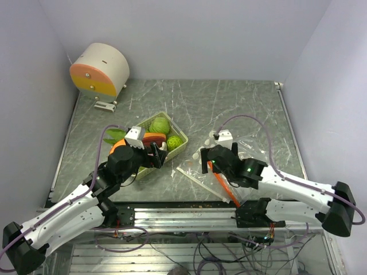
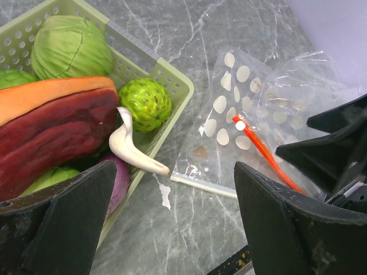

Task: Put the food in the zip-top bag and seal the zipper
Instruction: Pick up the zipper food storage bag at the center of the board.

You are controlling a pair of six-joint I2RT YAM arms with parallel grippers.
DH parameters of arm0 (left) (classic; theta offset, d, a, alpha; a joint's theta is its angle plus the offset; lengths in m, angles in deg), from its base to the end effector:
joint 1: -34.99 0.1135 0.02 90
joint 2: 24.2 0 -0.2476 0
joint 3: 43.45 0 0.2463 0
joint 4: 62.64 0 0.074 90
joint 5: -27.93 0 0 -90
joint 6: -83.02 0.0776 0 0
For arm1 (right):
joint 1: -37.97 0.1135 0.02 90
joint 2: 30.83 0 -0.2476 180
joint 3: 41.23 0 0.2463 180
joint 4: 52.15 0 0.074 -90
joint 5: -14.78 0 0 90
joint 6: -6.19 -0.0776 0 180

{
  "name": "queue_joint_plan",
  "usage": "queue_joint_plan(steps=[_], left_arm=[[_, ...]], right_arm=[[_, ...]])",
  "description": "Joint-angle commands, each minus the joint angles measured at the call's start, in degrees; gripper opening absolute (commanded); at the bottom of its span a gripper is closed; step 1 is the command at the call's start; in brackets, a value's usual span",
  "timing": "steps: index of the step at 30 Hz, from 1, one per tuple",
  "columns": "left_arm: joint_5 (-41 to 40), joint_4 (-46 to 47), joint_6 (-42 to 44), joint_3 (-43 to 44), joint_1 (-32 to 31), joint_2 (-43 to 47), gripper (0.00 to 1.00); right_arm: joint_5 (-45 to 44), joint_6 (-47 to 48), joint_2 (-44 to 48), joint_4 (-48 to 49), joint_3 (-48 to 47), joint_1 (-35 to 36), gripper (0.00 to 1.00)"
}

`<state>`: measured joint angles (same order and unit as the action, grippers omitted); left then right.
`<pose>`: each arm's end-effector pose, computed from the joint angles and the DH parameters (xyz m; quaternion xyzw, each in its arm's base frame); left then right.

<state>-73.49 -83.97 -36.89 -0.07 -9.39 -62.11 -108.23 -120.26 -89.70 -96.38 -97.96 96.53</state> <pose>0.1638 -0.1388 0.2481 0.0405 0.7952 -0.2989 0.5260 0.1582 0.1777 0.2156 -0.0671 0.8939 0.0845 0.4352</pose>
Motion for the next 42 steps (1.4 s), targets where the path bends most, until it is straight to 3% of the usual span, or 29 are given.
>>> queue_joint_plan(steps=[1, 5, 18, 26, 35, 42], left_arm=[[-0.94, -0.56, -0.72, 1.1, 0.35, 0.43, 0.95], [-1.09, -0.74, -0.76, 0.79, 0.37, 1.05, 0.95], [-1.1, -0.04, -0.69, -0.44, 0.41, 0.42, 0.95], [-1.12, 0.1, -0.48, -0.45, 0.4, 0.03, 0.95], [-0.91, 0.2, -0.41, -0.73, 0.4, -0.08, 0.95], [-0.97, 0.25, -0.5, -0.99, 0.4, 0.72, 0.95]], right_arm=[[0.78, -0.96, -6.76, -1.1, 0.19, 0.24, 1.0], [-0.51, -1.63, -11.72, -0.37, 0.13, 0.33, 1.0], [-6.36, -1.71, -22.26, 1.68, 0.26, -0.75, 0.84], [-7.88, -2.17, -22.26, 1.79, 0.1, -2.38, 0.47], [-7.98, -3.55, -24.2, 1.16, -0.43, -4.03, 0.45], [-8.11, -5.23, -24.19, -0.49, -0.48, -6.39, 0.03]])
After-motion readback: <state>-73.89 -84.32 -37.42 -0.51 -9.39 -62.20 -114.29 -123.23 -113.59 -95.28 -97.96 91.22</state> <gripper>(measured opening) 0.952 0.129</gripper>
